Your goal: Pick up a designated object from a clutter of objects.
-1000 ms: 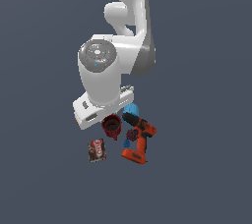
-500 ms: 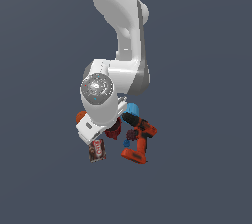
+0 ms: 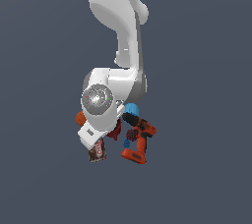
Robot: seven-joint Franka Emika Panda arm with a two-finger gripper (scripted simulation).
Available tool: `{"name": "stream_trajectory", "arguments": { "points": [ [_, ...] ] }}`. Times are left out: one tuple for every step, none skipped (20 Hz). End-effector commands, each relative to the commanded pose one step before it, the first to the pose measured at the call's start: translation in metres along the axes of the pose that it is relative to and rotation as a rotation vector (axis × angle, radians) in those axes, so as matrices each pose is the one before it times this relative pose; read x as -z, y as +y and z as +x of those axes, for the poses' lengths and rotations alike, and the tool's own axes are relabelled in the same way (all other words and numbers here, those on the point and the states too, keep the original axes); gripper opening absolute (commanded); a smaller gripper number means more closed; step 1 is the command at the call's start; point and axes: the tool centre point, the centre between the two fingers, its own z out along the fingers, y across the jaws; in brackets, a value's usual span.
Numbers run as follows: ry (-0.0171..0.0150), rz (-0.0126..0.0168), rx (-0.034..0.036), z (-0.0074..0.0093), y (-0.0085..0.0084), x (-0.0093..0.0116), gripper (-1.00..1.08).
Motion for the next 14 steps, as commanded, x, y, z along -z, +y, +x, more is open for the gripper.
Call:
{"name": "stream_trajectory", "arguments": {
  "points": [
    [-0.00002, -0.00003, 0.00014, 0.00002, -0.00001, -0.00001, 0.28],
    [0.00000, 0.00000, 0.00000, -0.00002, 0.00002, -0.00036, 0.28],
    [0.00000, 0.00000, 0.00000, -0.00008, 0.00006, -0.00109, 0.28],
    [0.00000, 0.00000, 0.00000, -0.00013, 0.00010, -0.00182, 0.28],
    [-0.00003, -0.00002, 0.00098, 0.00032, -0.00016, -0.00254, 0.28],
    [0.00000, 0.00000, 0.00000, -0.00025, 0.00015, -0.00326, 0.28],
    [-0.00001, -0.00001, 0.00098, 0.00019, -0.00012, -0.00398, 0.28],
    [0.00000, 0.00000, 0.00069, -0.00002, -0.00005, -0.00452, 0.28],
    [0.00001, 0.00001, 0.00069, 0.00000, -0.00009, -0.00398, 0.28],
    [0.00000, 0.00000, 0.00000, -0.00029, 0.00007, -0.00325, 0.28],
    [0.00002, 0.00001, 0.00069, 0.00011, -0.00015, -0.00253, 0.28],
    [0.00000, 0.00000, 0.00000, -0.00017, 0.00002, -0.00180, 0.28],
    [0.00003, 0.00002, 0.00069, 0.00024, -0.00018, -0.00108, 0.28],
    [0.00000, 0.00000, 0.00000, -0.00004, 0.00000, -0.00036, 0.28]
  ]
}}
